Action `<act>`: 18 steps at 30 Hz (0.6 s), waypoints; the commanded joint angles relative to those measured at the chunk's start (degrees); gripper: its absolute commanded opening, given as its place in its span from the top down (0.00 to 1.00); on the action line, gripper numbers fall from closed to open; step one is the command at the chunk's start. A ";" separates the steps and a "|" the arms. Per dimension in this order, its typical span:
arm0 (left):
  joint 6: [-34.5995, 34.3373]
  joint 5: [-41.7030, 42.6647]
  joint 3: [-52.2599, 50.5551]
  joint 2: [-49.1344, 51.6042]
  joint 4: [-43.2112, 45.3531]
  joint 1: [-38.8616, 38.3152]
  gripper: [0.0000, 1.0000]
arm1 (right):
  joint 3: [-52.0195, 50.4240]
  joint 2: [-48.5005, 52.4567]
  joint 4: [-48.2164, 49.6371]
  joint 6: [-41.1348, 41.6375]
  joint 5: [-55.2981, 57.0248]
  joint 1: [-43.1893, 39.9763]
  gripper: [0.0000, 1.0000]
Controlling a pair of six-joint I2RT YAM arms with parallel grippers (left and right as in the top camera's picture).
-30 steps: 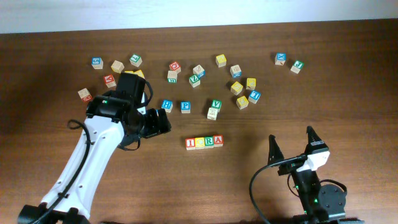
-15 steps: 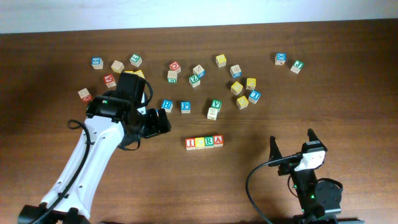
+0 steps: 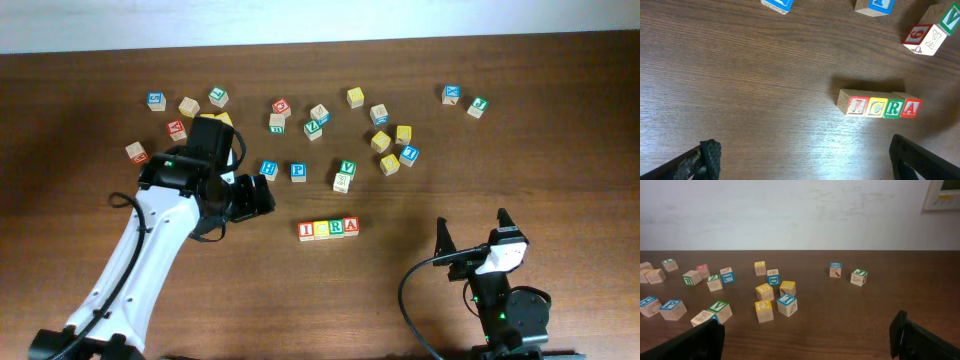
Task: Spell out ICRA
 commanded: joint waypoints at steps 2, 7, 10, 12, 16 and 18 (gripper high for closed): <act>0.52 -0.42 0.46 -0.61 -0.07 0.15 0.01 | -0.28 -0.61 -0.39 0.63 0.55 -0.44 0.02; 0.55 -0.48 0.46 -0.61 -0.09 0.15 0.01 | -0.28 -0.61 -0.39 0.63 0.55 -0.44 0.02; 0.55 -1.36 0.46 -0.61 -1.27 0.15 0.01 | -0.28 -0.61 -0.39 0.63 0.55 -0.44 0.02; 0.55 -1.92 0.46 -0.57 -0.92 0.15 0.01 | -0.28 -0.61 -0.39 0.63 0.55 -0.44 0.02; 13.16 0.28 0.46 -3.32 6.80 0.17 0.01 | -0.28 -0.61 -0.39 0.63 0.55 -0.44 0.02; 19.41 3.26 0.46 -5.75 10.01 0.17 0.01 | -0.28 -0.61 -0.39 0.63 0.55 -0.44 0.02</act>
